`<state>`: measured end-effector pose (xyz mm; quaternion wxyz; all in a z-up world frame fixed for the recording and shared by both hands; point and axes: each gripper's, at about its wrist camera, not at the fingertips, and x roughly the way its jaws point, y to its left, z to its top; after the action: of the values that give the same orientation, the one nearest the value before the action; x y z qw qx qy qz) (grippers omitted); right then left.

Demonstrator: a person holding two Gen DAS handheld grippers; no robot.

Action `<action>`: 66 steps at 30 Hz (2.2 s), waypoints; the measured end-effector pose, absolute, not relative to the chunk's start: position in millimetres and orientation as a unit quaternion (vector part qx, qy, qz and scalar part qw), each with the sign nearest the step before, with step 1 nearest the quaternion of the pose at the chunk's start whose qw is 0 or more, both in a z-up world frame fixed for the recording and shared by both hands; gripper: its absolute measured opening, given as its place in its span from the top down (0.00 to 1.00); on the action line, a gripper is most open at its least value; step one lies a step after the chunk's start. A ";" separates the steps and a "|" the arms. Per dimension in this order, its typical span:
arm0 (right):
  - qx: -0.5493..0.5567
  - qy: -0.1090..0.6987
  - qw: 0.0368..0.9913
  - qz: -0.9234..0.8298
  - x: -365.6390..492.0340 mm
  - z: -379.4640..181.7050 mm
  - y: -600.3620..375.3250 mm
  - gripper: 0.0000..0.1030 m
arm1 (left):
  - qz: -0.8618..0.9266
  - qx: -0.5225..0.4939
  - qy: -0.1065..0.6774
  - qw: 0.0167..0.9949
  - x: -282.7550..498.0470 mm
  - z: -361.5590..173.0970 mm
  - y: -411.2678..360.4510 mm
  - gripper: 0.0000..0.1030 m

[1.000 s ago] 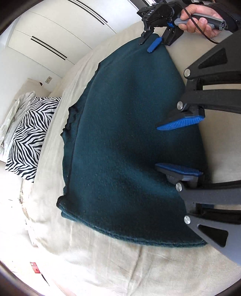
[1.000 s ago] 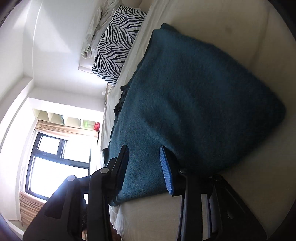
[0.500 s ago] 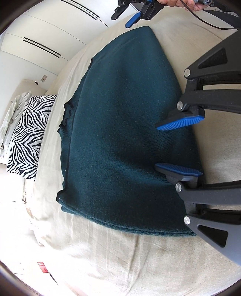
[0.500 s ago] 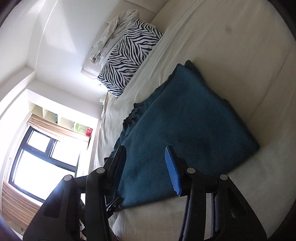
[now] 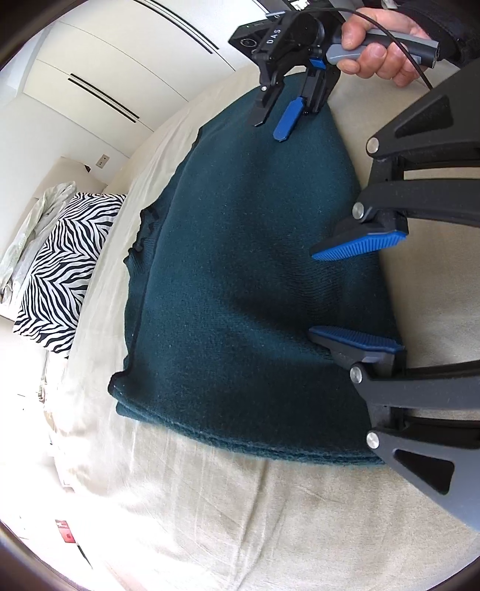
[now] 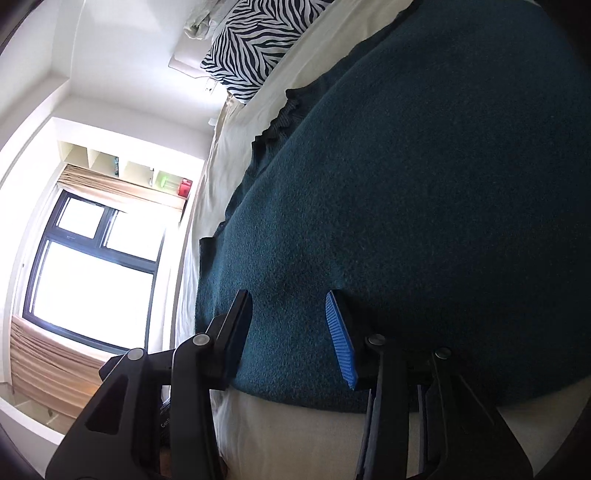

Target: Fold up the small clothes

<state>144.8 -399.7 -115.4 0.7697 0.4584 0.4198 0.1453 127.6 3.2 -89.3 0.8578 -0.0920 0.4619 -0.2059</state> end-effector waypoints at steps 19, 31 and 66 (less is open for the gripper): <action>0.451 0.391 0.785 0.168 148.3 -56.5 -402.2 0.49 | -0.182 -0.304 0.480 0.803 161.6 -96.4 101.0 0.36; 0.430 0.442 0.746 0.251 226.4 -46.2 -312.8 0.49 | -0.240 -0.353 0.532 0.731 200.9 -111.3 81.7 0.37; 0.566 0.403 0.665 0.275 271.8 -77.8 -427.5 0.29 | -0.377 -0.284 0.481 0.738 205.0 -13.0 -83.3 0.87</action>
<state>271.8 -427.5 -77.8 0.6647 0.5658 0.4031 0.2748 205.0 -83.3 -13.0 0.7382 -0.2845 0.4814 -0.3773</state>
